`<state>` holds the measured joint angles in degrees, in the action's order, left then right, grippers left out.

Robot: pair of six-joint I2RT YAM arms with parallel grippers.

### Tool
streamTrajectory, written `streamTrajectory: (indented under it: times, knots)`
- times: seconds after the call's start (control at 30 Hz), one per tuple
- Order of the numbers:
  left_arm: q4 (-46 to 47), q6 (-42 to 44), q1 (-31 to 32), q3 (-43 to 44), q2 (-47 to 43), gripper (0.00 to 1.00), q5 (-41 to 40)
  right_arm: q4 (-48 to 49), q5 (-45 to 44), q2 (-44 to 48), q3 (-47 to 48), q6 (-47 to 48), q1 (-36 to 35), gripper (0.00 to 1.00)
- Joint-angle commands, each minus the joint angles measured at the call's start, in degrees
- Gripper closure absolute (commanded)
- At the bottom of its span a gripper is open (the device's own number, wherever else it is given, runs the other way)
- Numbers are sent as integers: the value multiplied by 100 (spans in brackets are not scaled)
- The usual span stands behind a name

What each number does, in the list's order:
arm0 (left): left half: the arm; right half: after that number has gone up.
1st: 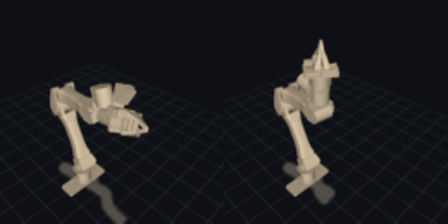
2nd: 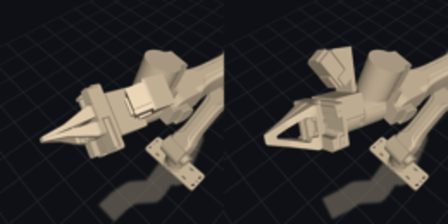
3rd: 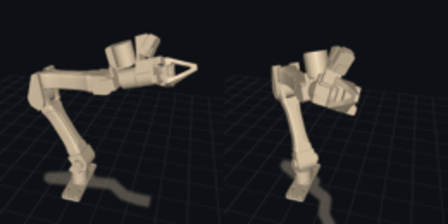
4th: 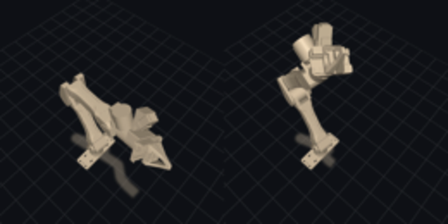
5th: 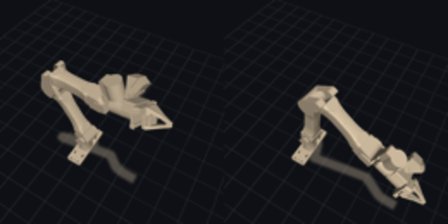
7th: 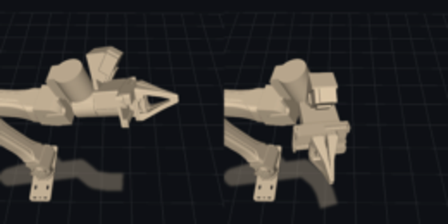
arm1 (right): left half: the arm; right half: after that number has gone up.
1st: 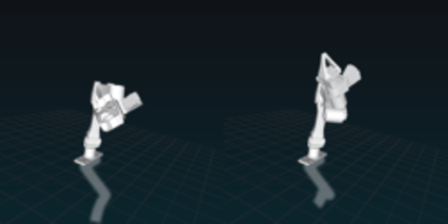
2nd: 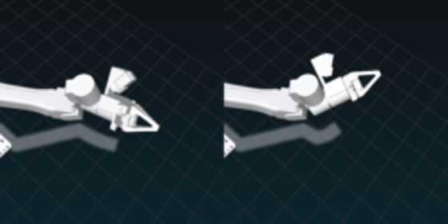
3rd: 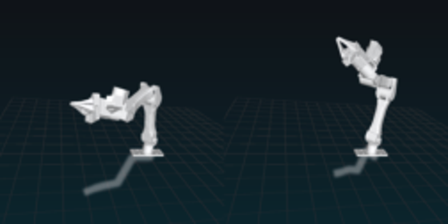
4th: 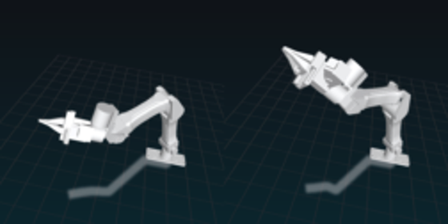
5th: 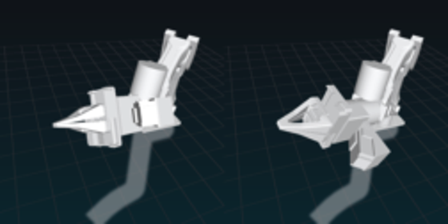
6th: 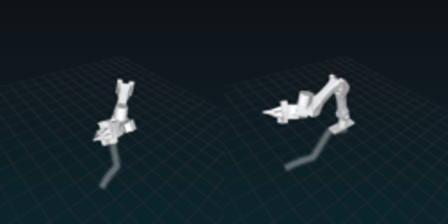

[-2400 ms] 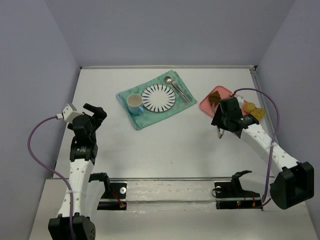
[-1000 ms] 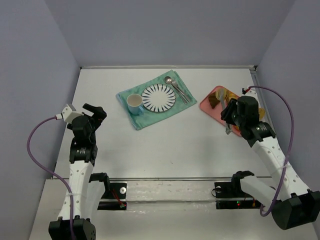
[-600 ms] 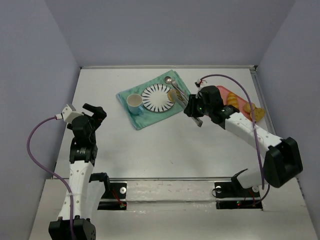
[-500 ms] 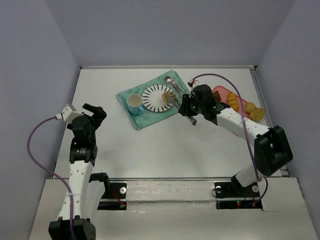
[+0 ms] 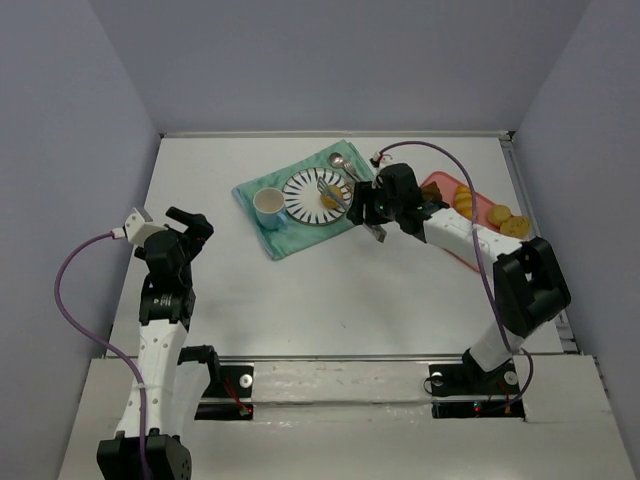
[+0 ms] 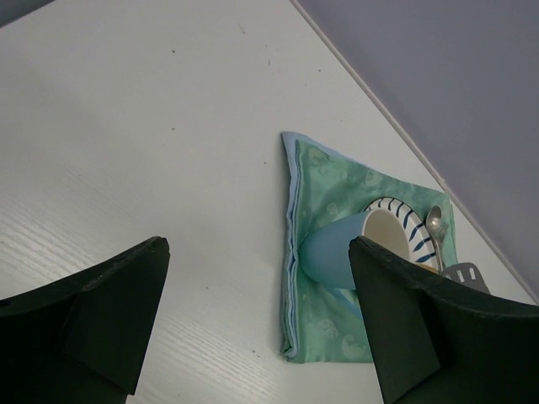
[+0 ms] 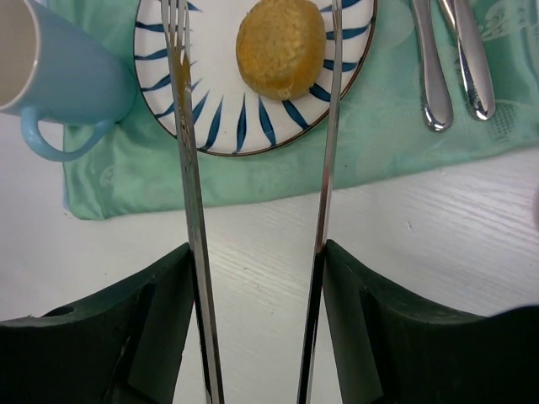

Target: Place the bread

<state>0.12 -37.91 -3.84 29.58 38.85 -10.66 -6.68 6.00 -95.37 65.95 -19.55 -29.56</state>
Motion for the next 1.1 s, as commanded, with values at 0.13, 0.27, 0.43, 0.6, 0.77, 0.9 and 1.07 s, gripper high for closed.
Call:
streamTrajectory:
  times: [0.13, 0.27, 0.43, 0.6, 0.77, 0.9, 1.07]
  knots:
    - [76, 47, -3, 21, -62, 1, -261, 203, -1482, 1562, -301, -319, 3, 40]
    - [120, 29, -3, 21, -9, 1, -235, -359, -2408, 2616, -1030, -532, 3, 41]
    - [164, 56, -3, 56, 131, 1, -86, -861, -2368, 3542, -1778, -804, 3, 42]
    - [173, 56, -3, 56, 132, 1, -112, -1055, -1945, 3825, -2727, -1577, 3, 41]
    - [199, -6, -12, 21, 167, 1, -226, -775, -1769, 3438, -3536, -1956, -50, 39]
    - [181, 21, -12, 48, 228, 1, -209, -352, -1470, 3332, -3923, -1991, -251, 33]
    - [146, 12, -3, 56, 237, 1, -270, -509, -1944, 3559, -3950, -2044, -507, 0]
